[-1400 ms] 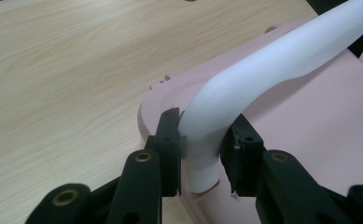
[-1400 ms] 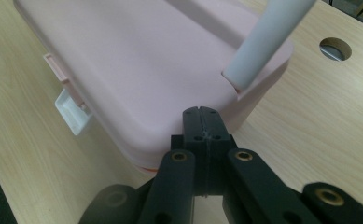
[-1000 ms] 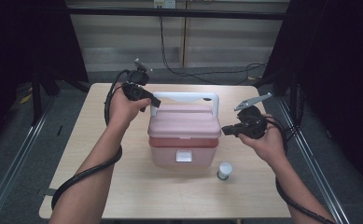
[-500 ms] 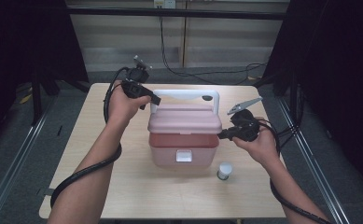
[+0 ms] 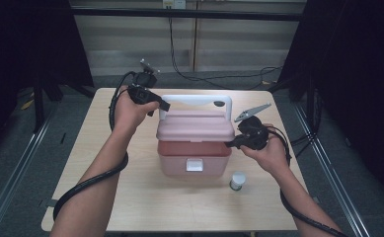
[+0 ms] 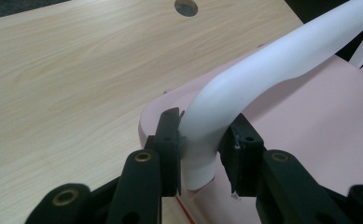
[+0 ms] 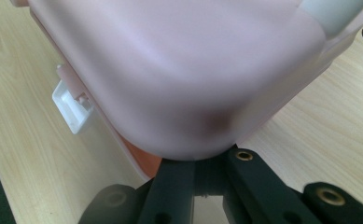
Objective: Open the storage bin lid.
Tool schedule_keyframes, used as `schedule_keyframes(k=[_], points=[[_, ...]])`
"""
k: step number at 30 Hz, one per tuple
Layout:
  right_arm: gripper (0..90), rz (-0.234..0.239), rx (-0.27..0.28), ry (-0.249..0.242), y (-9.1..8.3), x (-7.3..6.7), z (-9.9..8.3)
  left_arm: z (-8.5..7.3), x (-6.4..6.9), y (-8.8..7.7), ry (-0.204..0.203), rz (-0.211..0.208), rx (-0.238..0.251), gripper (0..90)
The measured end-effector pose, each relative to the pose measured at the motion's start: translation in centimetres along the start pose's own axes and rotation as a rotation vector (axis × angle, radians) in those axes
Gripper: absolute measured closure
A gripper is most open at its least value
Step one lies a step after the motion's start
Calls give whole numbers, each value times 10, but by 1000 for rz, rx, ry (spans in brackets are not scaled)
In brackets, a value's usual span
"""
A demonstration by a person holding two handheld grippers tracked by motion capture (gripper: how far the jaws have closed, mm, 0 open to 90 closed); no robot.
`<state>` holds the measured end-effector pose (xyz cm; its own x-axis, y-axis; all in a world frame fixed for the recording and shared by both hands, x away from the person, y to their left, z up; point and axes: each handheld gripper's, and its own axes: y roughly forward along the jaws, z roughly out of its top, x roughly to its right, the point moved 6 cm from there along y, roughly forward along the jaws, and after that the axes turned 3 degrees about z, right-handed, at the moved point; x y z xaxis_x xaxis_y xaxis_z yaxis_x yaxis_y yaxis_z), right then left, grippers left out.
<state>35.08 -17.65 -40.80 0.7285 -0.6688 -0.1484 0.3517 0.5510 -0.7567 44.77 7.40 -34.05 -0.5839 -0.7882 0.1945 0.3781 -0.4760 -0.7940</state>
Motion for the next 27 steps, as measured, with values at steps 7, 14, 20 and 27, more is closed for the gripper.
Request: schedule_keyframes(k=[7, 14, 20, 27], points=[[900, -3, 13, 2, -4, 0, 2, -2, -3, -1, -11, -10, 33, 667], [900, -14, 6, -9, -4, -1, 4, -8, -10, -6, -19, -8, 40, 550], [900, -18, 3, -12, -7, 0, 6, -15, -15, -12, -24, -9, 53, 482], [900, -24, 7, -13, -9, 0, 10, -25, -21, -19, -19, -24, 62, 457]])
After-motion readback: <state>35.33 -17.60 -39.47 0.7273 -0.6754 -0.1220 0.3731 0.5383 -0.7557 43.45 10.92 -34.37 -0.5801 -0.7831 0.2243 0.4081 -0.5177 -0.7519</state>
